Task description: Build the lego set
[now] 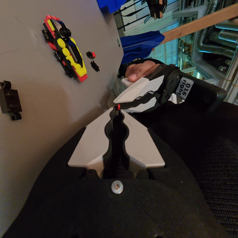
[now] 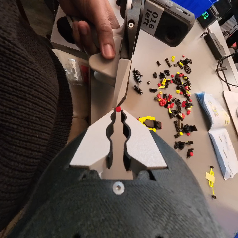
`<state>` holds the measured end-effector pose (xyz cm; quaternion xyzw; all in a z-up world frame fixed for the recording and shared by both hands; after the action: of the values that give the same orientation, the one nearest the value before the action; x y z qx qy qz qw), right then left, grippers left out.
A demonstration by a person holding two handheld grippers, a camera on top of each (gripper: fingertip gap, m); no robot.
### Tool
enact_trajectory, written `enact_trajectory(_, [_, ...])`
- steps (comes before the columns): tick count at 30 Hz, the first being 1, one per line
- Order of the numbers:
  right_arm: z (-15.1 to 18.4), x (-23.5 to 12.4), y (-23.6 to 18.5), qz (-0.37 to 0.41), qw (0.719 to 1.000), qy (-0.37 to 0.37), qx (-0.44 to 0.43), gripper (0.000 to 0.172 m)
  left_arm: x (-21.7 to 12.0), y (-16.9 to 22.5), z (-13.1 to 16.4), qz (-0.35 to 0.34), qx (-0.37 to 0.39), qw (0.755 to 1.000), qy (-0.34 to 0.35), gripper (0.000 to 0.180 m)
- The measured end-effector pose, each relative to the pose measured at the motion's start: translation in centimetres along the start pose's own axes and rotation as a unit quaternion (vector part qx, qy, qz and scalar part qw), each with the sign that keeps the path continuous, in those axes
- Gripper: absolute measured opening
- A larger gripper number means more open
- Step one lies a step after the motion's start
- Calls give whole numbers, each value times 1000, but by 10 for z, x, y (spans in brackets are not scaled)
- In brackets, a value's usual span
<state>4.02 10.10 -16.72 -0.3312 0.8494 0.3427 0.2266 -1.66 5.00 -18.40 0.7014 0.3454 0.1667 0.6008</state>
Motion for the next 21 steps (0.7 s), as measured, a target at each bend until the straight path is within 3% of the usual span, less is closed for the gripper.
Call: enact_trajectory(21, [-1, -1, 4, 3, 1000, 9, 15, 6, -1, 1, -2, 21, -16, 1000, 10, 4])
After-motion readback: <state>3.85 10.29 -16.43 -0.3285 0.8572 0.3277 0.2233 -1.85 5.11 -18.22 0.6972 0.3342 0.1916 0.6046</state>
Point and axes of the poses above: each gripper's, where its closed fingertips meet, x out along the fingers, z out of its underside, y = z × x across the jaws, the point moved 5 cm from there along -x, back along the fingers, and after that the axes turned 5 degrees about -x, right-handed, at the moved point
